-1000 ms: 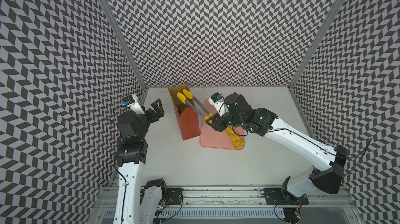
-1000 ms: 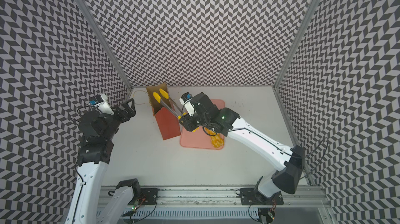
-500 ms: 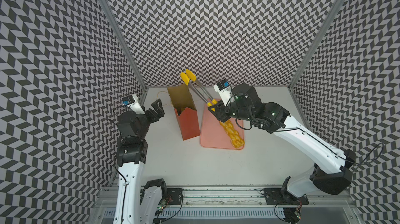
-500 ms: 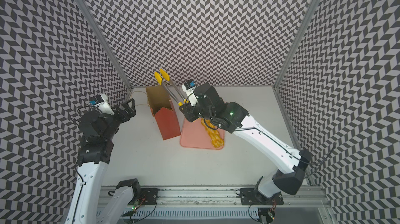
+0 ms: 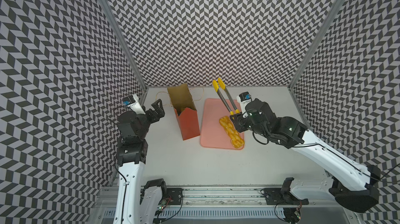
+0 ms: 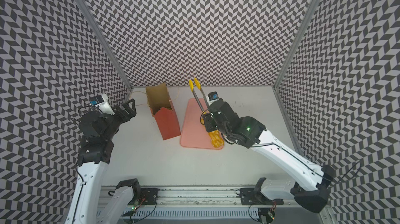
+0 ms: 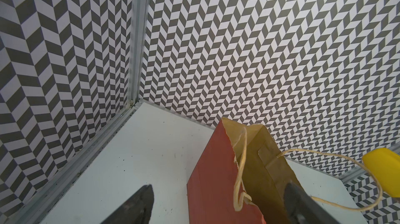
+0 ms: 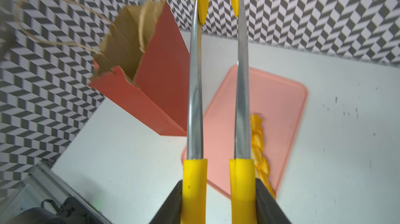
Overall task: Pack bread into a paper bag
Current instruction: Pick up the fake bread from the plate.
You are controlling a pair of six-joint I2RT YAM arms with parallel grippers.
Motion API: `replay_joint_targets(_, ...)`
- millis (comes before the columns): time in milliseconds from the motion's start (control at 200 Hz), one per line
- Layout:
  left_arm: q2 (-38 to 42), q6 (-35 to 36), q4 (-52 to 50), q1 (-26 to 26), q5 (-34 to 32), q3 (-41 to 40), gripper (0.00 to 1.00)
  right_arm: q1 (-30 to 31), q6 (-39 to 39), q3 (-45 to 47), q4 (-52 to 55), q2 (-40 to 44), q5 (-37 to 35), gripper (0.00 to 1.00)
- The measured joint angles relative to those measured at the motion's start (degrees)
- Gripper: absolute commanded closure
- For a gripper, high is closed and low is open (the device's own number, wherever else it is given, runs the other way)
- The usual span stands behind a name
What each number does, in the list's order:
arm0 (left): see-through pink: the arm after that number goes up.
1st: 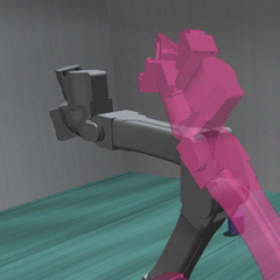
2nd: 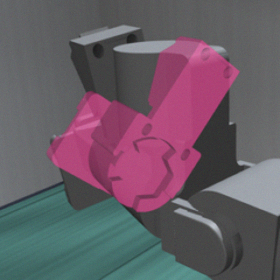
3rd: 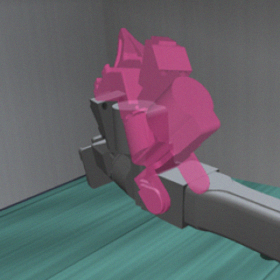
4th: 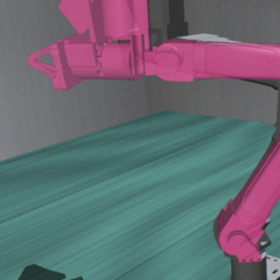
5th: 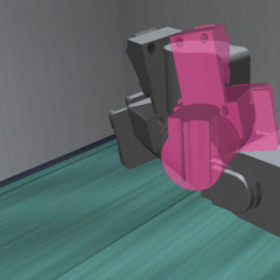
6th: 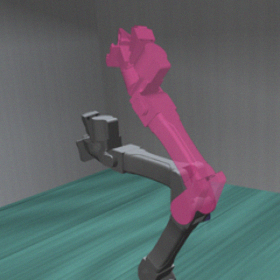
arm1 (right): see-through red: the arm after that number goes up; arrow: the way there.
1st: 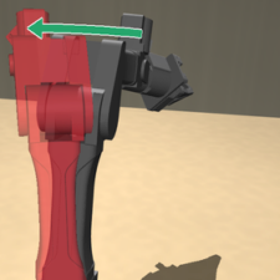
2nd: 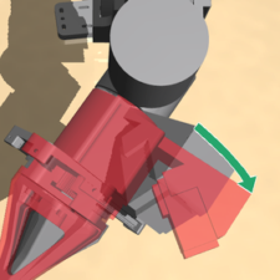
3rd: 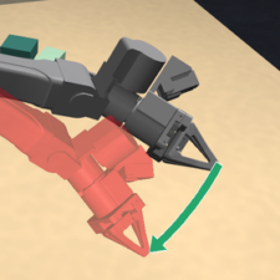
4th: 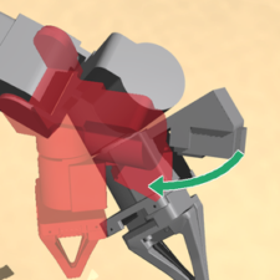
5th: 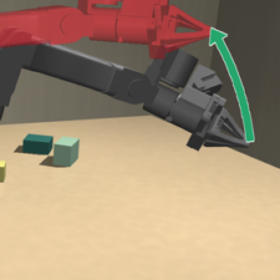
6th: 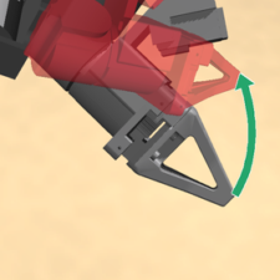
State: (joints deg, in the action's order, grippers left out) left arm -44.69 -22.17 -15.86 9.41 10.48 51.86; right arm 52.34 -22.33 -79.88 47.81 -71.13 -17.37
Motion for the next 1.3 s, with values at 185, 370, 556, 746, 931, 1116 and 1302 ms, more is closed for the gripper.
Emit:
replay_joint_targets(185, 0.0, 0.0, 0.0, 0.0, 0.3, 0.0, 0.02, 0.0, -5.2, 13.0, -0.1, 4.1, 0.9, 0.54)
replay_joint_targets(370, 0.0, 0.0, 0.0, 0.0, 0.5, 0.0, 0.02, 0.0, -10.4, 24.2, -0.3, 8.0, 3.0, 0.54)
replay_joint_targets(556, -0.1, 0.0, 0.0, 0.0, 0.7, 0.0, 0.02, 0.0, -14.2, 30.9, -0.8, 10.1, 6.2, 0.54)
replay_joint_targets(746, -0.5, 0.0, 0.0, 0.0, 0.8, 0.0, 0.02, 0.0, -16.1, 35.0, -1.6, 12.7, 9.4, 0.5)
replay_joint_targets(931, -0.5, 0.0, 0.0, 0.0, 0.8, 0.0, 0.02, 0.0, -16.6, 36.7, -2.6, 13.9, 11.5, 0.47)
replay_joint_targets(1116, -0.7, 0.0, 0.0, 0.0, 0.8, 0.0, 0.02, 0.0, -16.7, 37.0, -3.3, 13.9, 12.1, 0.45)
replay_joint_targets(1302, -0.7, 0.0, 0.0, 0.0, 0.8, 0.0, 0.02, 0.0, -16.7, 37.2, -3.4, 13.7, 12.0, 0.43)
